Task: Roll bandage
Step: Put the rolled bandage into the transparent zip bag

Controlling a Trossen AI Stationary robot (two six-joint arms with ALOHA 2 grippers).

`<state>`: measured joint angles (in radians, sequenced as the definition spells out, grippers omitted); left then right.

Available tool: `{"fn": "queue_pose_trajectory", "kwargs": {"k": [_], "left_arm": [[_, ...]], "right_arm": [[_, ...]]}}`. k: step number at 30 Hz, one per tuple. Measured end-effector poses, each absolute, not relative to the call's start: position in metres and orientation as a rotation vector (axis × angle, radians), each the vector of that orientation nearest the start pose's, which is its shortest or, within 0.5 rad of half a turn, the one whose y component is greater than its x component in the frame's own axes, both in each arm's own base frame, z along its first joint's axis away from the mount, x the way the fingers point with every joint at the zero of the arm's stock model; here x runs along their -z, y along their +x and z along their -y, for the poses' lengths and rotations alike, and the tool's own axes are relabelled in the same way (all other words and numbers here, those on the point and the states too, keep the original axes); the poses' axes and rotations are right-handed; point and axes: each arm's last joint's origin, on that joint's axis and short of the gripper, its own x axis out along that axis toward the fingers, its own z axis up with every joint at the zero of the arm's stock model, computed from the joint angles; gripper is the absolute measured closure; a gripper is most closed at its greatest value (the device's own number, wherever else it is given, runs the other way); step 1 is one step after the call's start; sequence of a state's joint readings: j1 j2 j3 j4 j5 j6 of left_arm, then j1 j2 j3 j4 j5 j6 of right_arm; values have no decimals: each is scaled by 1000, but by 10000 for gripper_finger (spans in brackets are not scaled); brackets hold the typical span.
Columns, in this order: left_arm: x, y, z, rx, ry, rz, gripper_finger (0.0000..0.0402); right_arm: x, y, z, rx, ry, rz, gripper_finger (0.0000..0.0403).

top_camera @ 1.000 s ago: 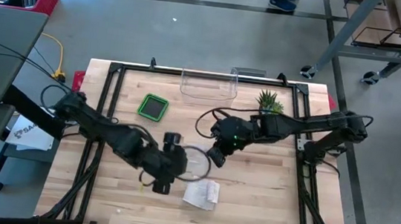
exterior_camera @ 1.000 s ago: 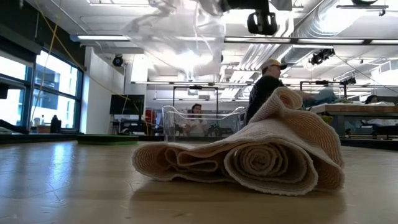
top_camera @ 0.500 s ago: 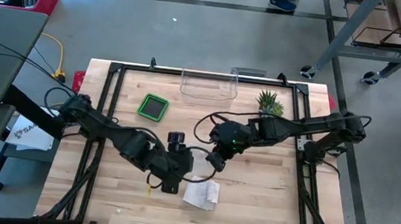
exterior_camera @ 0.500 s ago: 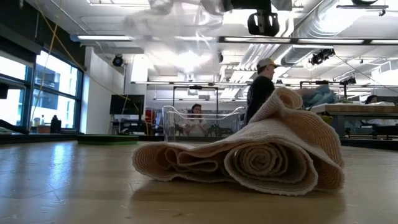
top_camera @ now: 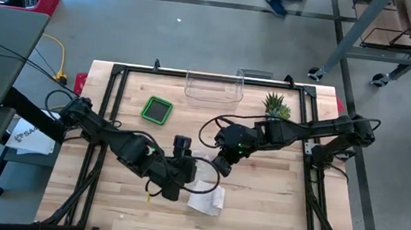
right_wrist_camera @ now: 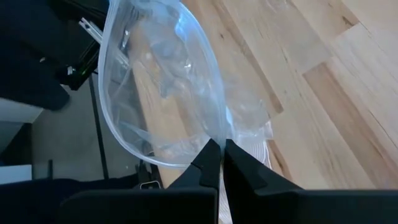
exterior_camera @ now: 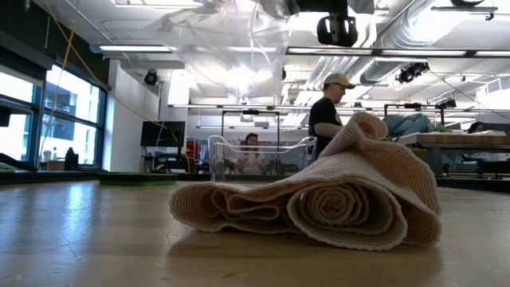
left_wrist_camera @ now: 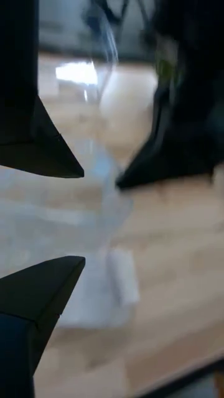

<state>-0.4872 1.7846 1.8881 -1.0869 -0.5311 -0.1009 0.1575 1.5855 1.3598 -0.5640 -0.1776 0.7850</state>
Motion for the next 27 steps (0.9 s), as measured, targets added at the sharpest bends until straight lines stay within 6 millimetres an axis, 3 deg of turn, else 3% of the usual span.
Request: {"fn": "queue_pose_trajectory", "kwargs": {"k": [8,13,16,20,27], "left_arm": [[-334,355,153,-38,373,-990,188],[-333,354,157,-12,353,-998,201],[-333,353,161,19,286,-1011,251],[-330,353,163,48,197,-1037,372],[-327,356,165,46,142,-1046,399]], "right_arm": [[-303,339,-57,11,739,-869,403],[-302,339,-56,42,719,-863,403],[-300,338,-50,157,727,-852,403],[-300,338,-43,218,711,-836,403],[-300,339,-36,349,723,-776,403]]}}
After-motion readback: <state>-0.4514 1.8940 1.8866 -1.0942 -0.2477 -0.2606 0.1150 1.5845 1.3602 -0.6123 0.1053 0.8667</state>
